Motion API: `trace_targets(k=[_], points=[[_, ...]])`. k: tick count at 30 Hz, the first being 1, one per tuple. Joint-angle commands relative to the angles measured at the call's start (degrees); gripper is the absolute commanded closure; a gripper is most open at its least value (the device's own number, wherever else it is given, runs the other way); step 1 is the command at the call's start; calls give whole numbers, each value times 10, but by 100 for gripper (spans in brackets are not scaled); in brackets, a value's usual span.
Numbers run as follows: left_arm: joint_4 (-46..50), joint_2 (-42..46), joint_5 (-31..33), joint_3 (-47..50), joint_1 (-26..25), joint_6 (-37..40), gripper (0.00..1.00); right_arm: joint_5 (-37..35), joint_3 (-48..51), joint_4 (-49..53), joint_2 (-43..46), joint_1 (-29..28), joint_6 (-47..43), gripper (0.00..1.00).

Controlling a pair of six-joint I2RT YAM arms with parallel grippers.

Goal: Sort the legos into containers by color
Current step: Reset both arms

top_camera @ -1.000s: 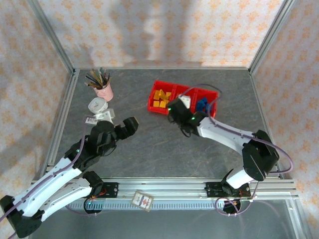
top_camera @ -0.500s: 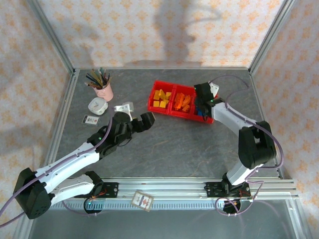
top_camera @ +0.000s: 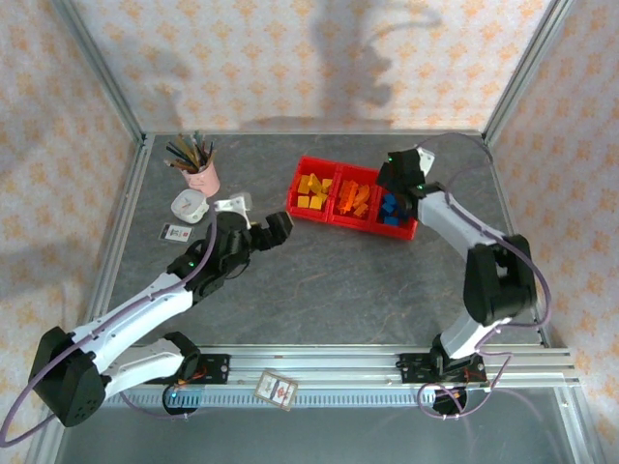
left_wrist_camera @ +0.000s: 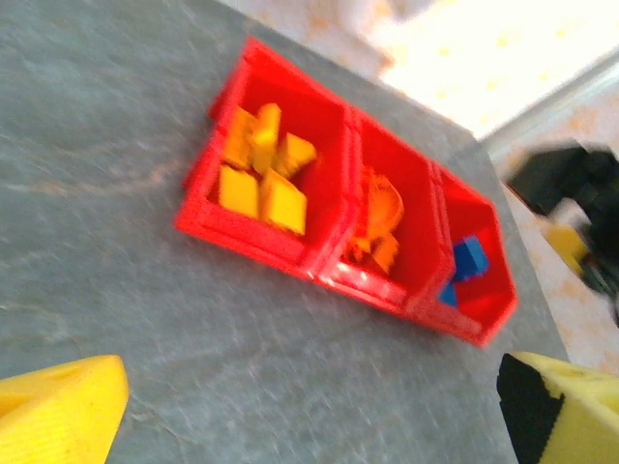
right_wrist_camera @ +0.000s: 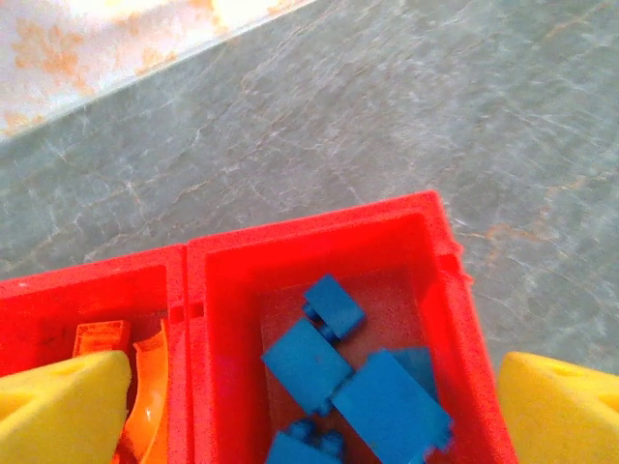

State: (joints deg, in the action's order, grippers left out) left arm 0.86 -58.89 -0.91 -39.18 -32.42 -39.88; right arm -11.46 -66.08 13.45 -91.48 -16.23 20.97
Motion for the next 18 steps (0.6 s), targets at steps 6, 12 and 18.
trace_targets(k=[6, 12, 18], points=[[-3, 35, 219, 28, 183, 129, 1, -221, 245, -169, 171, 1, -33, 0], [-245, -4, 271, 150, 277, 262, 1, -257, 386, -384, 169, 44, -89, 0], [-587, -120, 211, 265, 294, 347, 1, -131, 442, -569, 111, 110, -118, 0]])
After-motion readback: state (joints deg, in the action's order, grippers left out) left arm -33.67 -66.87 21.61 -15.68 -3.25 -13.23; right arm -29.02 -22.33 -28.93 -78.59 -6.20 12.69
